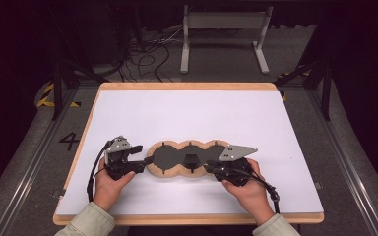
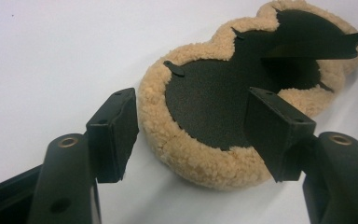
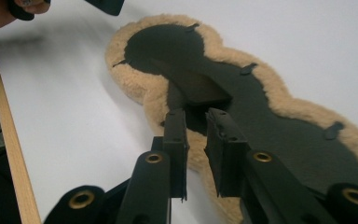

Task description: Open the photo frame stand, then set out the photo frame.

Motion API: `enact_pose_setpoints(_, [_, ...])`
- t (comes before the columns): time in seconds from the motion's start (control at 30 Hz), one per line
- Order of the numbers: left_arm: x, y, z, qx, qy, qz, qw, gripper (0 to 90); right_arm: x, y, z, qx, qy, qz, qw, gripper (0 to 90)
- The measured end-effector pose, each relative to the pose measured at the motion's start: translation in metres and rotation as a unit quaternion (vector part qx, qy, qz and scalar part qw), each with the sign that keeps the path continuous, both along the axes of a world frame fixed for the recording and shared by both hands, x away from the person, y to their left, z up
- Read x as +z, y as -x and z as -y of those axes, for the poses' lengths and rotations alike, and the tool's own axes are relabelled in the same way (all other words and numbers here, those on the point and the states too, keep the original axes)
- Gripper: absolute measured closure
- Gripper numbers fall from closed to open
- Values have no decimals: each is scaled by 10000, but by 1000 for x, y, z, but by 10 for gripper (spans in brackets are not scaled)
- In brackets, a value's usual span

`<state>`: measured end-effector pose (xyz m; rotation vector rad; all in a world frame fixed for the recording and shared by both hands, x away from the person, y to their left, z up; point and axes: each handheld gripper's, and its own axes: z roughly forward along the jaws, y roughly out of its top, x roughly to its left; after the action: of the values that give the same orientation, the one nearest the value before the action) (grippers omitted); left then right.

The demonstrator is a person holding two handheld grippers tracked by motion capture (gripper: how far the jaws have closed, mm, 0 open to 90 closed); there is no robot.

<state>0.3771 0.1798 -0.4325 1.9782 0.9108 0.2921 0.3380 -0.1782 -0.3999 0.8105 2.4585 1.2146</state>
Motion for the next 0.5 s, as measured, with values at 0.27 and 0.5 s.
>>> enact_pose_setpoints(0.27, [-1, 0, 1, 40, -151, -16, 9999, 368, 14, -1, 19, -247, -117, 236, 9993, 687])
enact_pose_setpoints(0.5, [-3, -2, -1, 110, -120, -127, 9998, 356, 17, -6, 31, -506, -79, 295, 9983, 627])
